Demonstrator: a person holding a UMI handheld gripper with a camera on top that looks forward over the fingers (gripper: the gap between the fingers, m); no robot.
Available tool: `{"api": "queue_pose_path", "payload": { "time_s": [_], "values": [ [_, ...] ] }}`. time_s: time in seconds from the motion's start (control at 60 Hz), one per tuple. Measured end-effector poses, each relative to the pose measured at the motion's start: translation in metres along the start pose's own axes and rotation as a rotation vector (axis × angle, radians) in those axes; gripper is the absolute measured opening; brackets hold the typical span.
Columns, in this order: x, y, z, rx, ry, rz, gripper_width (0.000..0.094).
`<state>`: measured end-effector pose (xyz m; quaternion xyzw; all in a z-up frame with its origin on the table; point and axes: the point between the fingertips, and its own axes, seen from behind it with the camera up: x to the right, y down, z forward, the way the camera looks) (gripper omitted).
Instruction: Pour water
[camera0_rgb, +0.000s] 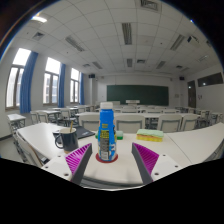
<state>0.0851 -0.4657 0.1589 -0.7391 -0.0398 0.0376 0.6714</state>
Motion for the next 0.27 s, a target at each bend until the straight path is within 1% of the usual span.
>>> {"api": "queue_pose_path", "payload": {
  "time_s": [0.133,0.267],
  "values": [
    [0.020,0.015,-0.087,0.021,0.035,0.033,0.0850],
    [0.042,0.039,-0.158,0.016,0.042,0.068,0.0850]
  ]
}}
